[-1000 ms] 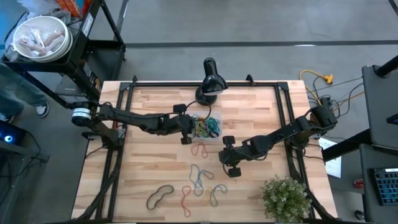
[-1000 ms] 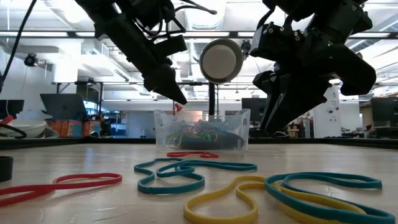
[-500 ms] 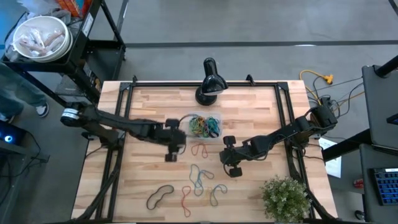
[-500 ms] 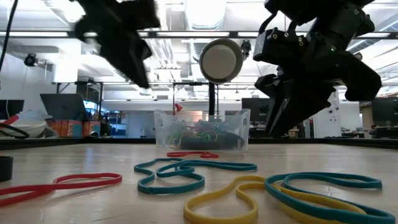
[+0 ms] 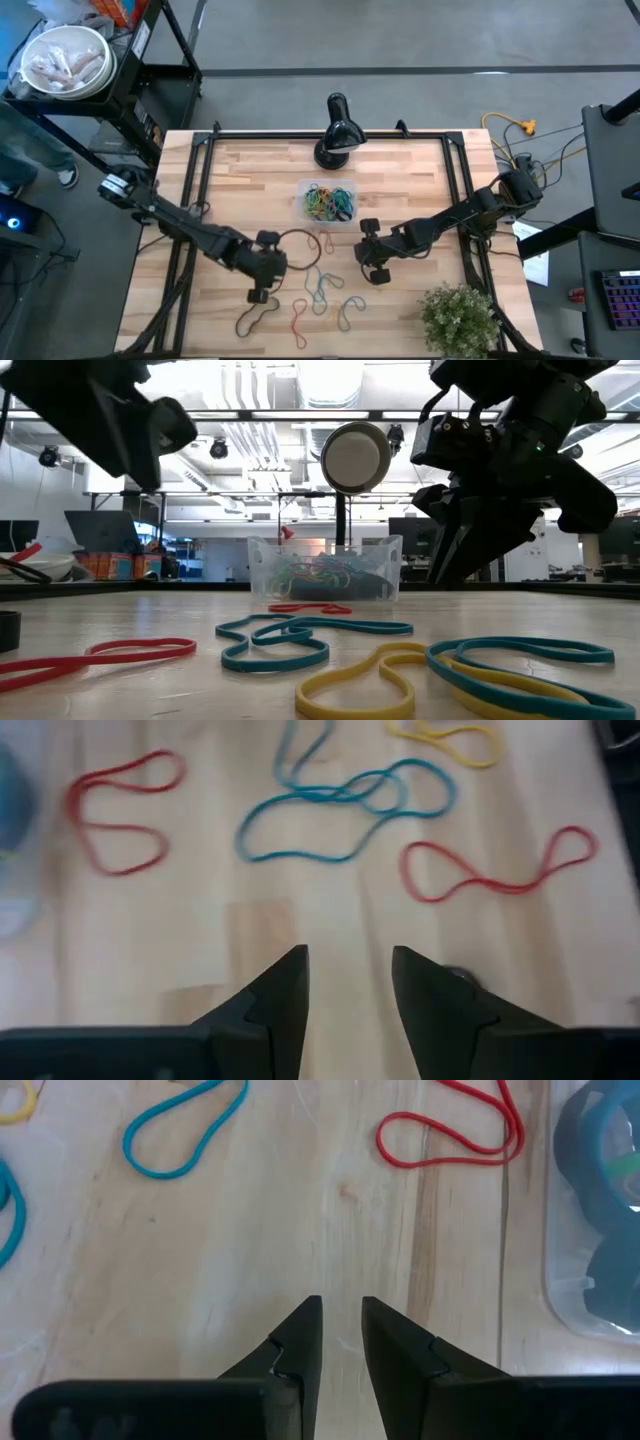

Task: Pick and place rubber bands into bin
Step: Put the black rubber band into the transparent bin, then put the red rubber band into the transparent bin

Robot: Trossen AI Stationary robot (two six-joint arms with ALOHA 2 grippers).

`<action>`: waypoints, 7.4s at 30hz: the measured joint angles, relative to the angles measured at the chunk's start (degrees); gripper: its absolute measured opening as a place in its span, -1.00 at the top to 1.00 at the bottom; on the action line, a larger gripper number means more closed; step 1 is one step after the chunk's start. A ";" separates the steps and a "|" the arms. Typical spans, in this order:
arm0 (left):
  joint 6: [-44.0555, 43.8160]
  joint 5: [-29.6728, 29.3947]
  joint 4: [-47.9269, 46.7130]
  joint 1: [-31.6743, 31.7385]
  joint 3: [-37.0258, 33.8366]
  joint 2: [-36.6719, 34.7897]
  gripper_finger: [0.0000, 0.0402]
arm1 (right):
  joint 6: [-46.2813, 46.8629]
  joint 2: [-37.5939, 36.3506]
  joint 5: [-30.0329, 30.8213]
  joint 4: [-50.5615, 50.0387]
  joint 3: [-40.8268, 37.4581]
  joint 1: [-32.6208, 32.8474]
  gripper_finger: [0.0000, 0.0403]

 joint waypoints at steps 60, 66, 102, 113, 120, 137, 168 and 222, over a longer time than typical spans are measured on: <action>-7.51 -8.01 2.35 -6.37 -2.38 12.78 1.00 | 0.72 0.00 -0.04 2.72 -0.02 0.00 0.66; -4.36 -22.86 -1.58 -4.49 -1.01 9.40 1.00 | 0.83 0.00 -0.03 2.74 -0.04 0.00 0.66; 46.30 -28.07 34.04 26.27 0.75 -1.68 1.00 | 0.70 0.00 0.11 3.87 -0.20 0.00 0.66; 43.42 -20.88 35.35 31.99 0.96 8.54 1.00 | 0.68 -0.02 0.07 3.79 -0.50 0.00 0.66; 43.39 -16.73 35.06 32.23 1.04 10.44 1.00 | 0.40 -0.02 0.09 3.75 -0.76 0.00 0.66; 36.93 -6.43 28.63 34.93 2.88 9.40 1.00 | 0.21 -0.02 0.09 3.85 -0.76 0.00 0.66; 37.30 -5.28 24.54 34.60 2.77 7.13 0.32 | 1.02 -0.01 -0.02 7.52 -0.61 0.00 0.66; 15.27 -46.62 24.78 -7.15 -24.75 -26.31 0.32 | 10.79 28.05 -0.64 -33.93 41.33 -5.54 0.66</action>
